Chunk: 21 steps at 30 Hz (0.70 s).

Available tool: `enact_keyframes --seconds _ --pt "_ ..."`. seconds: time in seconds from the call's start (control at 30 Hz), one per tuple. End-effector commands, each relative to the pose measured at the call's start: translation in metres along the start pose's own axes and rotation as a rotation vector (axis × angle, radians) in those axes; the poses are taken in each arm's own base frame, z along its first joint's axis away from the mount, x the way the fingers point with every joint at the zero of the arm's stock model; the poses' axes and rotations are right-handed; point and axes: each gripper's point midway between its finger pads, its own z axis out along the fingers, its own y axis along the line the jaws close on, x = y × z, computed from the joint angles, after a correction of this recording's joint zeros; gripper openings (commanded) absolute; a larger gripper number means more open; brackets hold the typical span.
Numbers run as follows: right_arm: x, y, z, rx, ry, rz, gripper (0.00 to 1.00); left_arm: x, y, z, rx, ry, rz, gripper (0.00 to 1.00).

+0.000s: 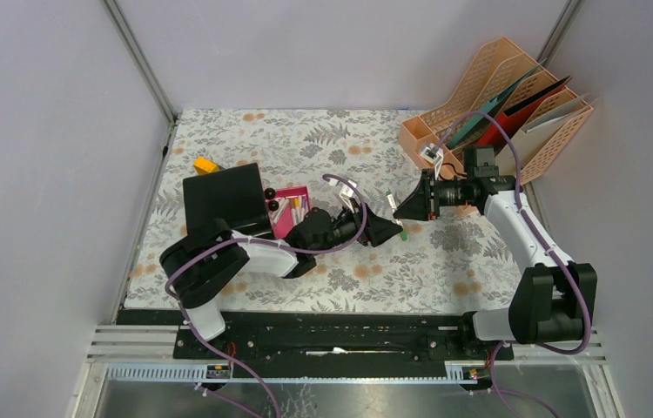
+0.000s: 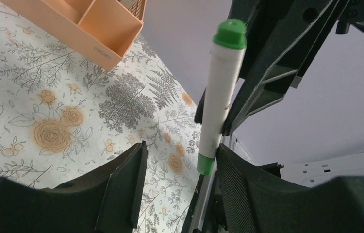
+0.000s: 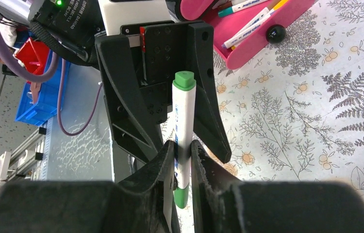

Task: Organize the desk
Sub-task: Place the stationery in the drawer.

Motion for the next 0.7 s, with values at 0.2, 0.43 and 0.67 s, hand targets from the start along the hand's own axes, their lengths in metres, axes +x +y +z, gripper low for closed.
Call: enact_keyframes --seconds 0.2,0.43,0.67 --pt "-0.0044 0.0093 -0.0017 -0.034 -0.023 -0.016 0.00 -0.0207 -0.0261 0.0151 0.088 -0.065 -0.005 0.45" --pt "-0.0037 0.0094 -0.0017 -0.035 -0.023 -0.016 0.00 -0.0214 -0.0291 0.0163 0.103 -0.063 -0.008 0.28" --pt "-0.0032 0.0094 -0.0019 -0.032 -0.023 -0.020 0.00 -0.0198 -0.0280 0.0142 0.097 -0.059 -0.011 0.00"
